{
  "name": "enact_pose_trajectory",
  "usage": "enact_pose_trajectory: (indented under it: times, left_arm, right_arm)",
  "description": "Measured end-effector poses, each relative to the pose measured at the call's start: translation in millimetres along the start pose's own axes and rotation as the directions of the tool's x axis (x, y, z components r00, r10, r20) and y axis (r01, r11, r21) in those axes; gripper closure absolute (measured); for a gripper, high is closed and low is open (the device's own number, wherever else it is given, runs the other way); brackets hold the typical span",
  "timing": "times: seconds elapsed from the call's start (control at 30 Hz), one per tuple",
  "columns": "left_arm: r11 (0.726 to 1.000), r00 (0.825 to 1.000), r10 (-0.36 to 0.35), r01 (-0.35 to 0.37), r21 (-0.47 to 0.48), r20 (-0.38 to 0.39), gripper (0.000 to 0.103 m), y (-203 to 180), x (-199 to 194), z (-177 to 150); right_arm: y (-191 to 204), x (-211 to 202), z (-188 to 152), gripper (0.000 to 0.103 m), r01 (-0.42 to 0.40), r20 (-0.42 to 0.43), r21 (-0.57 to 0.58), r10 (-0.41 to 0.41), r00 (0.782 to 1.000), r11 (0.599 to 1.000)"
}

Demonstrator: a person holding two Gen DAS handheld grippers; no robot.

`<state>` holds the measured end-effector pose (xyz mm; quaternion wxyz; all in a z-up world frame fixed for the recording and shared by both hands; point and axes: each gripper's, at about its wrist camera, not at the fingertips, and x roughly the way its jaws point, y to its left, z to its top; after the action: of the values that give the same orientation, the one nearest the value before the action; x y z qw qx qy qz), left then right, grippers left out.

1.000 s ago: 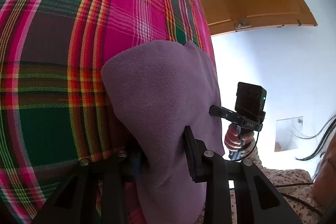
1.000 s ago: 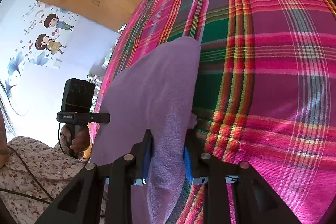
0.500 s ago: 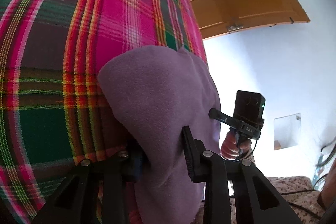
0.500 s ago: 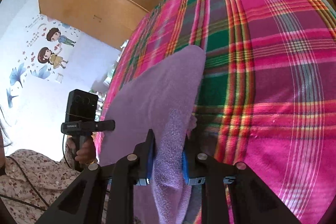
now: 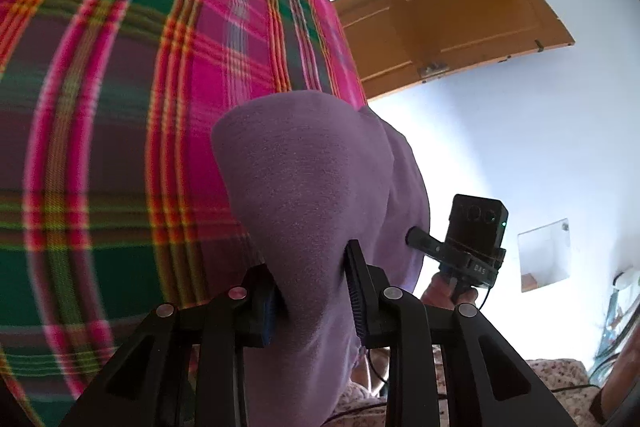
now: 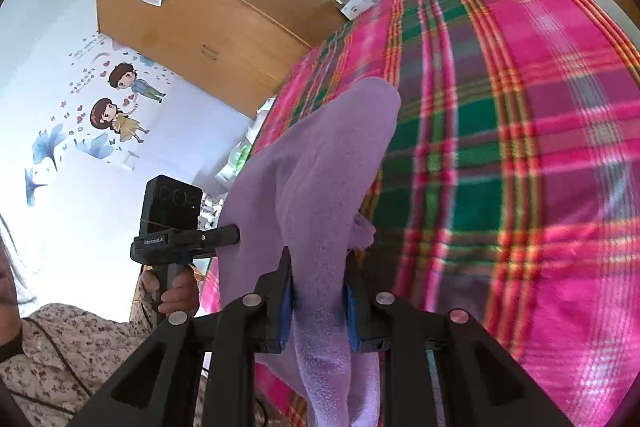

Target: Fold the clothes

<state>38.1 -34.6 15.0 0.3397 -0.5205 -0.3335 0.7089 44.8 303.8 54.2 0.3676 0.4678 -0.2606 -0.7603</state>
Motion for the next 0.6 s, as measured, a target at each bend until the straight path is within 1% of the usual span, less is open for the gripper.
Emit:
enact_pose_trajectory:
  times: [0.17,0.37,0.6]
  left_arm:
    - [1.0,0.999,0.03,-0.029,-0.007,0.041,0.073,4.9,-11.9,18.7]
    - [0.999,0.995,0.047,-0.044,-0.031,0.09,0.073,13.1,-26.9,38.5]
    - [0.996,0.988,0.08,-0.076,-0.037,0.136,0.073,20.3,-40.6,65.4]
  right_arm:
    - [3.3,13.6,11.9,0.081,-0.028,-0.006,-0.009,0.028,1.0,1.0]
    - [12.6,41.1,32.5,0.081,-0.053,-0.02,-0.024,0.052,0.998,0.998]
    - [18.4,70.8,57.0,0.081,-0.063,-0.04,-0.037,0.062,0.997,0.997]
